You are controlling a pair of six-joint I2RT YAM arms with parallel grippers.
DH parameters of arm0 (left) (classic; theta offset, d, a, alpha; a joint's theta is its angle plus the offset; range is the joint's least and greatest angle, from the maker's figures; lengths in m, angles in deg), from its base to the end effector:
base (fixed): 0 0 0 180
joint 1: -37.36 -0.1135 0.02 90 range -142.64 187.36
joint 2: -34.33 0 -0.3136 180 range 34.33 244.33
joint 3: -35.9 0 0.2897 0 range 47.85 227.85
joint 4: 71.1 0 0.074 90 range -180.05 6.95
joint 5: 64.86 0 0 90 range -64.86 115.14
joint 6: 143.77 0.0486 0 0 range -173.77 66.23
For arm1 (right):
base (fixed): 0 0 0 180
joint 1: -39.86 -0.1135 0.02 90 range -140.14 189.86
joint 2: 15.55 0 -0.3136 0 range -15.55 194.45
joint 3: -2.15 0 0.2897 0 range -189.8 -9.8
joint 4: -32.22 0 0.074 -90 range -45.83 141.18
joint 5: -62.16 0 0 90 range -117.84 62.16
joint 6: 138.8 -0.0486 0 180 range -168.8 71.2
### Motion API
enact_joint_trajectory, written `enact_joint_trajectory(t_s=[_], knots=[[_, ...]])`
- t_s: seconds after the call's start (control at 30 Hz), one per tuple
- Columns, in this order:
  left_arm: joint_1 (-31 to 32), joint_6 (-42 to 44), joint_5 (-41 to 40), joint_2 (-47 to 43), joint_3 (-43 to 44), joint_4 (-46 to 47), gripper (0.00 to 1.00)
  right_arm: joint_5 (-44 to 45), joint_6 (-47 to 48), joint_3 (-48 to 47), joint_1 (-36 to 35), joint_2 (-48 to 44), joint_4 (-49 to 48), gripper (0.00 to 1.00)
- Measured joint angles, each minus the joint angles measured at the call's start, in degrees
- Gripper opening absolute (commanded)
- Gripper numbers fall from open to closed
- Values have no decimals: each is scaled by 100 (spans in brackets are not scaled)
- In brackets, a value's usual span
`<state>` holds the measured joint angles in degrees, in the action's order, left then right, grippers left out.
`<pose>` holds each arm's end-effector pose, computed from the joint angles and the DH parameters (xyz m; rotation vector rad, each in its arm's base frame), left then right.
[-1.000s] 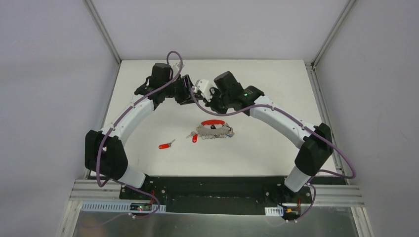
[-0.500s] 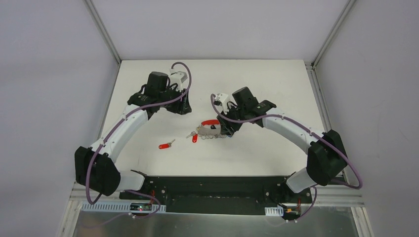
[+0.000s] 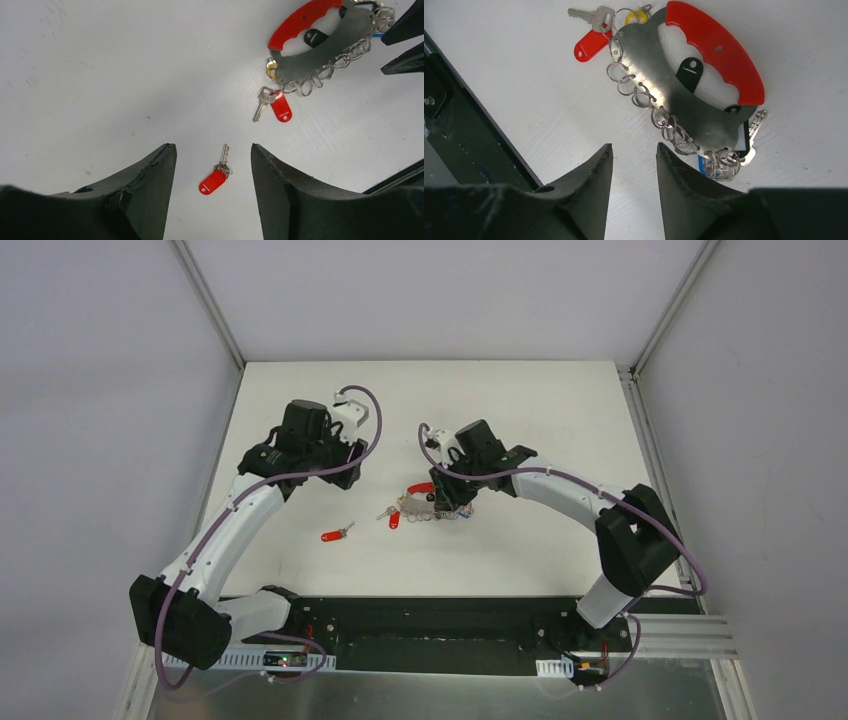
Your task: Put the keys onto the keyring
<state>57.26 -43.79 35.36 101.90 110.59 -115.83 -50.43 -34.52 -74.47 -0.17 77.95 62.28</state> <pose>0.2644 -0.1049 0.3649 0.6693 2.1282 -0.2934 0.2924 0.2700 0.2555 -1.2684 2.0570 0.6809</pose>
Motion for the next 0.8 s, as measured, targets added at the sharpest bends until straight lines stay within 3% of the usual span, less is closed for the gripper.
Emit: enact_joint_trajectory(t_s=[0.33, 0.8], knots=[[-11, 319, -562, -566, -195, -116, 60, 684, -31, -254, -625, 402, -83, 40], [-13, 310, -632, -632, -278, -114, 60, 870, 118, 42, 50, 267, 24, 40]])
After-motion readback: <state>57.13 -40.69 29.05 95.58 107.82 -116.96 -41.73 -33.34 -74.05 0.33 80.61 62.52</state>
